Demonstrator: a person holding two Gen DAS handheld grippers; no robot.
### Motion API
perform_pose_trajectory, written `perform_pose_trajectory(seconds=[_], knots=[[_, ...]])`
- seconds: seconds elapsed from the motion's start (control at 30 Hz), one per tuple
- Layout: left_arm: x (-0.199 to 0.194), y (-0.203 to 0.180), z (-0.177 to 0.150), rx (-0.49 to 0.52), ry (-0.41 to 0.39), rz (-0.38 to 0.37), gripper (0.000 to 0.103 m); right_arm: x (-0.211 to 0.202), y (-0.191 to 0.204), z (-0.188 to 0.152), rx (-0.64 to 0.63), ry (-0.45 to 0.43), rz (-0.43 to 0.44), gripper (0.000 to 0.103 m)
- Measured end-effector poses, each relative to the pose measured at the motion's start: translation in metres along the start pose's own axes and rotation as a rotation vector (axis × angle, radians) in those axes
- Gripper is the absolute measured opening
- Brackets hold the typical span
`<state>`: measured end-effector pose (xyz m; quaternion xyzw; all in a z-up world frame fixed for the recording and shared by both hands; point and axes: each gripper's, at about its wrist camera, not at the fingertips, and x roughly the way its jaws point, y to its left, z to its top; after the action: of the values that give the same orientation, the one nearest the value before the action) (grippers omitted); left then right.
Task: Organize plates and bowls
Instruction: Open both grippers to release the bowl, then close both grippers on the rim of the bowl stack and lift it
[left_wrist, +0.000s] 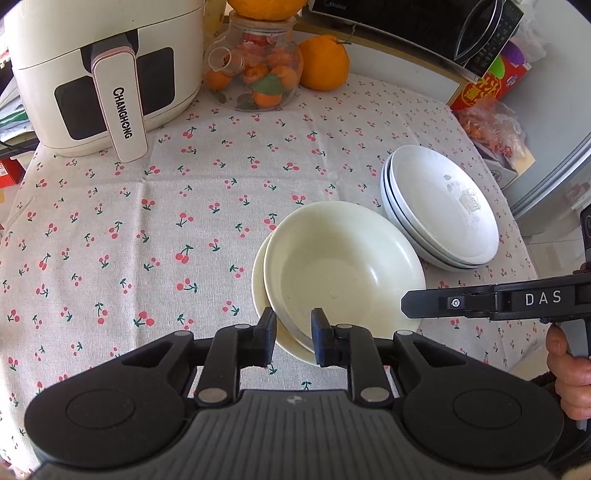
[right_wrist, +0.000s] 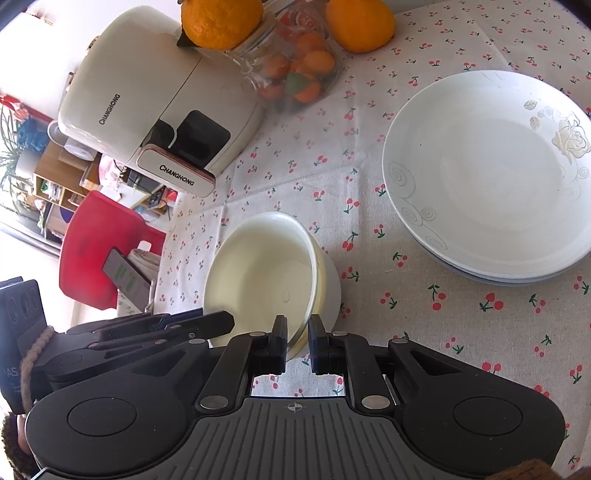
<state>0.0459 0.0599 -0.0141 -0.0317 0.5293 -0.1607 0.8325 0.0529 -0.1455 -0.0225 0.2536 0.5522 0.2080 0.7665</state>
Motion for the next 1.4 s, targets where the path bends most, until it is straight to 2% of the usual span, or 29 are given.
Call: perform_pose_trajectory(seconds=[0.07,0.3,0.4,0.57,0.63,0.77,0.87,1.03,1.27,1.4], knots=[[-0.001,-0.001,0.0,0.006,-0.004,0.005,0.025,-0.001,0.0,0.0,-0.003,-0.004,0.0,0.015],[0.0,-0.001,-0.001,0.023,-0.015,0.017,0.032,-0.005,0.001,0.0,-0.018,-0.017,-0.005,0.015],[0.0,-0.002,0.0,0.039,-0.027,0.011,0.038,-0.006,0.001,0.0,-0.024,-0.024,-0.01,0.015],[0.002,-0.001,-0.001,0.08,-0.074,-0.022,0.058,-0.008,0.0,0.0,-0.047,-0.044,-0.021,0.027],[0.004,0.002,-0.001,0.081,-0.087,-0.018,0.061,-0.008,-0.002,0.0,-0.059,-0.056,-0.03,0.031],[0.012,0.01,-0.002,0.053,-0.106,-0.019,0.067,-0.007,-0.007,-0.001,-0.061,-0.078,-0.029,0.05],[0.019,0.013,-0.004,0.045,-0.114,-0.013,0.07,-0.004,-0.008,-0.002,-0.063,-0.088,-0.026,0.052],[0.029,0.012,-0.009,0.053,-0.127,-0.014,0.069,0.007,-0.01,-0.009,-0.038,-0.107,-0.027,0.053],[0.036,0.008,-0.014,0.076,-0.126,-0.019,0.044,0.025,-0.01,-0.019,-0.036,-0.117,-0.061,0.053],[0.039,0.007,-0.015,0.067,-0.121,-0.01,0.039,0.03,-0.01,-0.021,-0.037,-0.126,-0.075,0.053]])
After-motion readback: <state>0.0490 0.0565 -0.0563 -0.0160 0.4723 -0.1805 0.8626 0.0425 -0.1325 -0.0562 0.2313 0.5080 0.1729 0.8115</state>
